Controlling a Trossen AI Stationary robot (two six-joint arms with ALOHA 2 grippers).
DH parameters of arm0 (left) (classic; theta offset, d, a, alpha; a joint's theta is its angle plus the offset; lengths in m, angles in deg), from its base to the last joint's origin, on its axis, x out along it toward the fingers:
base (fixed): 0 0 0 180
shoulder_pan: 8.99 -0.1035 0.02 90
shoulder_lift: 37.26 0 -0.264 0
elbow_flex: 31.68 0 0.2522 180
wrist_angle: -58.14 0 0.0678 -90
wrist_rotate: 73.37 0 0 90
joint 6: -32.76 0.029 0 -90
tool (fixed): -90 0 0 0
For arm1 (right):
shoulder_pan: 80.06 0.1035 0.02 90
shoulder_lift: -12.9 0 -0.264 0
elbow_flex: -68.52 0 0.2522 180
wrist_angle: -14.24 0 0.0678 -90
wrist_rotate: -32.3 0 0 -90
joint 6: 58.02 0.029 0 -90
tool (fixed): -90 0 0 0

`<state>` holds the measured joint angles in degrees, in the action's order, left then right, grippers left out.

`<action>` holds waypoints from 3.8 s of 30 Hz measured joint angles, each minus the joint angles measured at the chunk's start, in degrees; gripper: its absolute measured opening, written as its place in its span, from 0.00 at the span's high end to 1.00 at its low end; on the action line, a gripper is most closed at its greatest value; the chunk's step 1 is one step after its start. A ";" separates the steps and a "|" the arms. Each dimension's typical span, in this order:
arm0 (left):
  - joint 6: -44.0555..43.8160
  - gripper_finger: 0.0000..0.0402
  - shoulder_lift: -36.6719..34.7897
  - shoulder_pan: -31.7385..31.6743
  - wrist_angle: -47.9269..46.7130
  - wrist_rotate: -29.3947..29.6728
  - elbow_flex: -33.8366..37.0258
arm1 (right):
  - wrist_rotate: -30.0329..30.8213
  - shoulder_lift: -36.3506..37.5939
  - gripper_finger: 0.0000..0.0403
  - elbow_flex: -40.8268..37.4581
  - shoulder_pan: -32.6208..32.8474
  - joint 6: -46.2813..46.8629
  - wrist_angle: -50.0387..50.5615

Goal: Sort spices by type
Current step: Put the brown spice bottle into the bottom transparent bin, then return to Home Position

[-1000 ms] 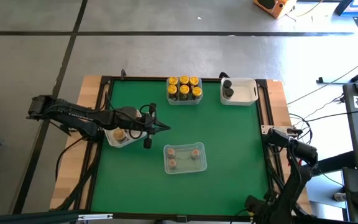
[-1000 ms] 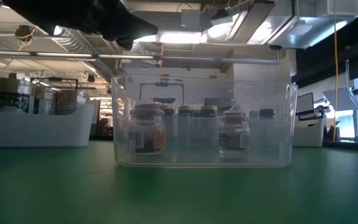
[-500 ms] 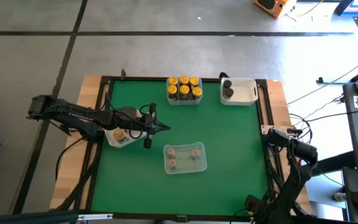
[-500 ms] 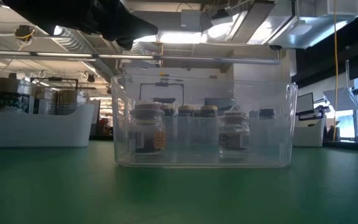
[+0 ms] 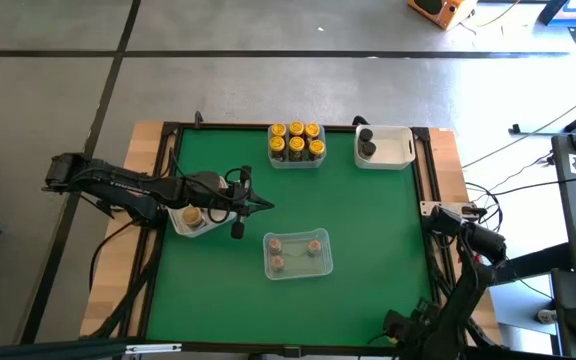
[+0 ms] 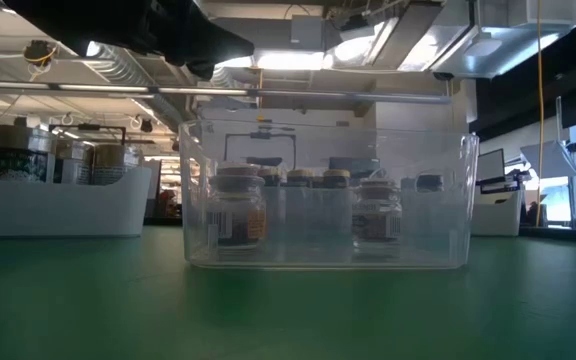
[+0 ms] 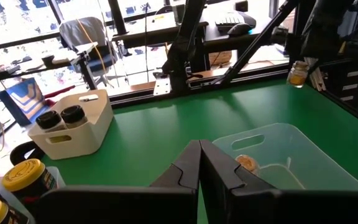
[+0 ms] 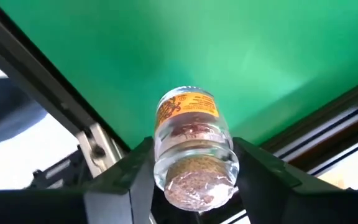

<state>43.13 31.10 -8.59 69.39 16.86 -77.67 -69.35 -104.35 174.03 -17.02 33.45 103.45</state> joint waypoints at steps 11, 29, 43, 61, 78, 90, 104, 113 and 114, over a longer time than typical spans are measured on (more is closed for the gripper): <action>-0.10 0.99 0.00 0.00 -0.45 0.00 0.00 | 16.09 0.11 0.54 11.18 -10.15 -13.27 7.51; -0.13 0.99 0.00 0.00 -0.46 0.00 0.00 | 33.05 0.13 0.53 19.91 -27.95 -43.23 4.22; 0.10 0.99 0.00 0.00 -0.43 0.00 0.00 | 22.85 -1.05 0.53 19.97 -39.32 -54.20 -0.10; 0.11 0.99 0.00 0.00 -0.42 0.00 0.00 | 12.03 -10.46 0.53 19.93 -43.67 -58.98 1.06; 0.22 0.99 -0.02 0.00 -0.37 0.00 0.00 | 11.45 -12.41 0.34 19.91 -43.91 -60.72 -0.28; -0.45 0.99 -0.02 0.00 -0.37 -0.01 0.00 | 24.15 -2.61 0.29 19.93 -37.52 -60.23 4.90; -4.07 0.99 -0.02 0.11 -0.44 -0.07 0.00 | 45.74 8.20 0.41 14.34 -31.13 -61.80 8.60; -4.04 0.99 -0.02 0.11 -0.18 -0.07 0.00 | 46.28 31.01 0.53 -18.43 -34.18 -57.65 -13.08; -4.04 0.99 -0.02 0.11 -0.18 -0.07 0.00 | 45.57 34.09 0.54 -22.59 -35.00 -58.36 -17.35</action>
<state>39.09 31.07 -8.48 69.21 16.78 -77.67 -23.78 -70.27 151.44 -52.02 -24.92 86.10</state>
